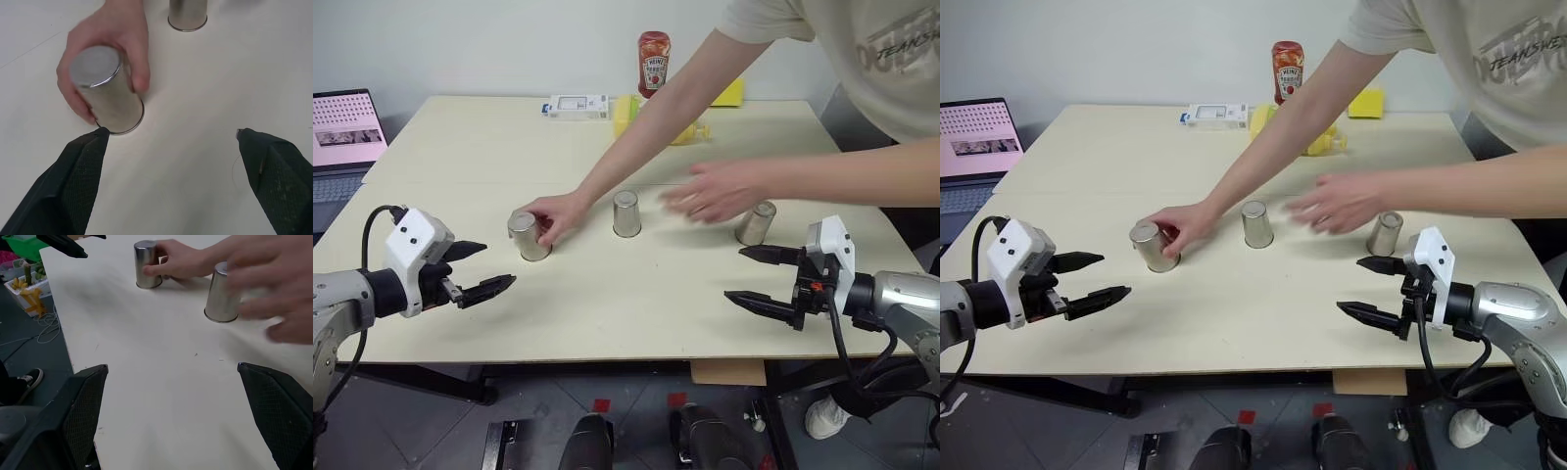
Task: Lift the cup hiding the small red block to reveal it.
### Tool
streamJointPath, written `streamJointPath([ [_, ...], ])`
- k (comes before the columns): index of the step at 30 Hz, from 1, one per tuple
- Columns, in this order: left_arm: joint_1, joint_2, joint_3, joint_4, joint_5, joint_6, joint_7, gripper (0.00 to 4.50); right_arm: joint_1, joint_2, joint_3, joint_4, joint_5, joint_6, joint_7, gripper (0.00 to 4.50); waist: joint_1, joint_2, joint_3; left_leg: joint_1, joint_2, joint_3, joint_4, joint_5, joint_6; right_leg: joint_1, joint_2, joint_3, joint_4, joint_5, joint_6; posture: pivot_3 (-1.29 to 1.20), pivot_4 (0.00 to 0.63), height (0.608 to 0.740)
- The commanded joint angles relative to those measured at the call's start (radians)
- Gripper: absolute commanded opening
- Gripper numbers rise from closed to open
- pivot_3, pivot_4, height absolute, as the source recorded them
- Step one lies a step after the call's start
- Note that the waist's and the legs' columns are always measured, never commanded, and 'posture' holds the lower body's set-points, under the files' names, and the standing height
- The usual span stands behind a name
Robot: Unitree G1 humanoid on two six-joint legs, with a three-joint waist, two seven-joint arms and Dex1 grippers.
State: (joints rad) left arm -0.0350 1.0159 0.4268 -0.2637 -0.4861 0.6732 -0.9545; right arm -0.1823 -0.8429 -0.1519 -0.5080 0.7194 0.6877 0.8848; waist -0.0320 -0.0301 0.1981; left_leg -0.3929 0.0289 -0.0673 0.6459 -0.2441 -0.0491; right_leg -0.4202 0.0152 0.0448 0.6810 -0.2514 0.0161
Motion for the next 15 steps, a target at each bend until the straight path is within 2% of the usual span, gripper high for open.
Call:
streamJointPath([
  [1, -0.017, 0.021, 0.007, -0.001, 0.005, -0.015, -0.005, 4.43, -0.006, -0.001, -0.011, -0.032, 0.006, -0.012, 0.001, 4.50, 0.000, 0.000, 0.000, 0.000, 0.000, 0.000, 0.000, 0.000, 0.000, 0.000, 0.000, 0.000, 0.000, 0.000, 0.000, 0.00, 0.150, 0.740],
  [15, -0.081, 0.016, -0.049, 0.020, 0.016, -0.038, -0.003, 4.43, -0.007, 0.007, -0.015, -0.038, 0.015, 0.005, -0.031, 4.50, 0.000, 0.000, 0.000, 0.000, 0.000, 0.000, 0.000, 0.000, 0.000, 0.000, 0.000, 0.000, 0.000, 0.000, 0.000, 0.00, 0.150, 0.740],
])
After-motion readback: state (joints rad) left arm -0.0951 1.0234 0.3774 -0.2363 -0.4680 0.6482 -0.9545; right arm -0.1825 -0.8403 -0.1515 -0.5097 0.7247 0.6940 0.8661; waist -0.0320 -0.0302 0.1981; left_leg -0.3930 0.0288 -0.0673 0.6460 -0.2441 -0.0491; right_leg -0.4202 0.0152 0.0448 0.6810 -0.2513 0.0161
